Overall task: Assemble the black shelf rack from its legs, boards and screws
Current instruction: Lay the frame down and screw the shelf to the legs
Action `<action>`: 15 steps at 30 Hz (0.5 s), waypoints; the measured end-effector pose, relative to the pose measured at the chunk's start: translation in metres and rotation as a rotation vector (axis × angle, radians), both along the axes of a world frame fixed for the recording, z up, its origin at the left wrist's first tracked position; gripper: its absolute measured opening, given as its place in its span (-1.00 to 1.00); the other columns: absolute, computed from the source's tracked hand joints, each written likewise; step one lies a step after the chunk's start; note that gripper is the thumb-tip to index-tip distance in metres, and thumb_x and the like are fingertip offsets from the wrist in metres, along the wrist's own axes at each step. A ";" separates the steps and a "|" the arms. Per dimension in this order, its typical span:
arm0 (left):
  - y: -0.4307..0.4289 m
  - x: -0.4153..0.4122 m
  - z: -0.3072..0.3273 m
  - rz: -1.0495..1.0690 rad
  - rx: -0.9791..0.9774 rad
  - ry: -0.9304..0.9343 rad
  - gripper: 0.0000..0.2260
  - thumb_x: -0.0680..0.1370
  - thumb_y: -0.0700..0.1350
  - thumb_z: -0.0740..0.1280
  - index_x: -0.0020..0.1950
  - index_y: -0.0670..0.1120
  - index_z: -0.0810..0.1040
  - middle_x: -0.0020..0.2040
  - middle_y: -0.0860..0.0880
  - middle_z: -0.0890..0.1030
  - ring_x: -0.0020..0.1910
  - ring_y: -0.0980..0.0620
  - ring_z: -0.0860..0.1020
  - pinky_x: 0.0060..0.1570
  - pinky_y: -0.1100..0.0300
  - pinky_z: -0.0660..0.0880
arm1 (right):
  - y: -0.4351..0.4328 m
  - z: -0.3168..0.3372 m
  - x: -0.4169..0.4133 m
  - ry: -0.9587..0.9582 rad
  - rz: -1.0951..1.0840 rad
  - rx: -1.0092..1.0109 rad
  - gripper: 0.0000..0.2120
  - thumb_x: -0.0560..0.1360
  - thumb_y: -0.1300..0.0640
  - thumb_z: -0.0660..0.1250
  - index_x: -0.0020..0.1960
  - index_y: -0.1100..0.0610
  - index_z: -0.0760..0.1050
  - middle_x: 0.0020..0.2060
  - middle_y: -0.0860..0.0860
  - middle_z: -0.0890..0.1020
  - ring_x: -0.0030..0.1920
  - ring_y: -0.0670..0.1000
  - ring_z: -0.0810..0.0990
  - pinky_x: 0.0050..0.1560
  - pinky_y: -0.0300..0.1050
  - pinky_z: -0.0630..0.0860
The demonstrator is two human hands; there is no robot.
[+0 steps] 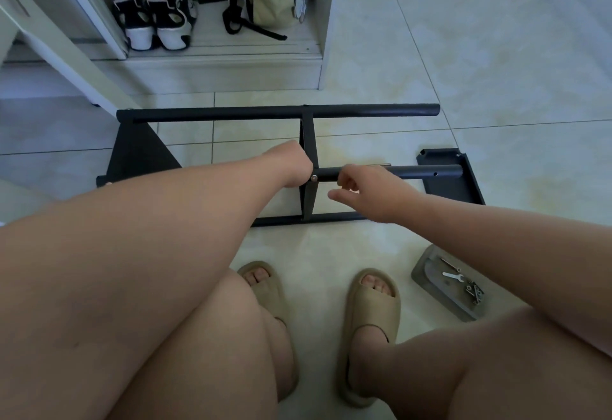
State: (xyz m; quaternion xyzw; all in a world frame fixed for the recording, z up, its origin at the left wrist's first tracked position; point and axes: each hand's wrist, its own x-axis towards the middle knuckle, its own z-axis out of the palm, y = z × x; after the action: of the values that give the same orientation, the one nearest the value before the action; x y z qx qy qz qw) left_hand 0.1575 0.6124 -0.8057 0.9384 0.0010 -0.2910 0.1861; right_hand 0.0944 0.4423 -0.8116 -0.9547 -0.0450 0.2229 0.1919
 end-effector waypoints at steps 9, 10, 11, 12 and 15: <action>-0.085 -0.038 0.027 -0.392 -0.182 -0.464 -0.78 0.66 -0.03 0.13 0.26 0.01 0.47 0.27 -0.01 0.49 0.15 -0.09 0.50 0.02 0.01 0.46 | -0.118 -0.002 -0.072 0.009 0.155 -0.391 -0.33 0.64 -0.26 0.15 0.64 -0.11 -0.02 0.63 0.00 0.09 0.63 0.10 -0.02 0.56 0.19 0.03; -0.101 -0.045 0.026 -0.458 -0.216 -0.414 -0.82 0.66 -0.02 0.14 0.16 0.03 0.48 0.18 0.02 0.54 0.08 -0.08 0.52 0.00 0.02 0.48 | -0.133 -0.006 -0.082 0.051 0.143 -0.452 -0.28 0.63 -0.29 0.13 0.65 -0.15 -0.13 0.65 -0.02 -0.03 0.64 0.10 -0.14 0.58 0.22 -0.07; -0.117 -0.053 0.025 -0.537 -0.228 -0.367 -0.86 0.65 -0.01 0.14 0.08 0.05 0.48 0.11 0.03 0.57 0.04 -0.07 0.53 -0.02 0.02 0.49 | -0.147 -0.011 -0.092 0.096 0.126 -0.497 -0.25 0.62 -0.32 0.11 0.64 -0.18 -0.22 0.65 -0.04 -0.13 0.63 0.10 -0.23 0.58 0.25 -0.12; -0.132 -0.060 0.022 -0.618 -0.224 -0.326 -0.88 0.64 0.00 0.16 0.03 0.07 0.48 0.05 0.03 0.58 0.02 -0.06 0.53 -0.04 0.03 0.48 | -0.161 -0.016 -0.101 0.137 0.109 -0.527 -0.24 0.61 -0.35 0.09 0.63 -0.20 -0.27 0.65 -0.05 -0.19 0.62 0.11 -0.28 0.57 0.26 -0.15; -0.172 -0.077 0.005 -0.842 -0.146 -0.227 -0.90 0.62 0.00 0.20 0.02 0.06 0.49 0.08 -0.01 0.60 0.00 -0.06 0.52 -0.06 0.06 0.46 | -0.200 -0.032 -0.124 0.236 0.055 -0.566 -0.25 0.62 -0.37 0.04 0.62 -0.21 -0.30 0.64 -0.05 -0.22 0.63 0.13 -0.27 0.57 0.26 -0.12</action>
State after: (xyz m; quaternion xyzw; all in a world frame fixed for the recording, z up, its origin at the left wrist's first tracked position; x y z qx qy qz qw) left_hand 0.0809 0.4404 -0.8007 0.8674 -0.4224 -0.2358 0.1163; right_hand -0.0299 0.2419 -0.8437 -0.9362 0.0158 0.3410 -0.0840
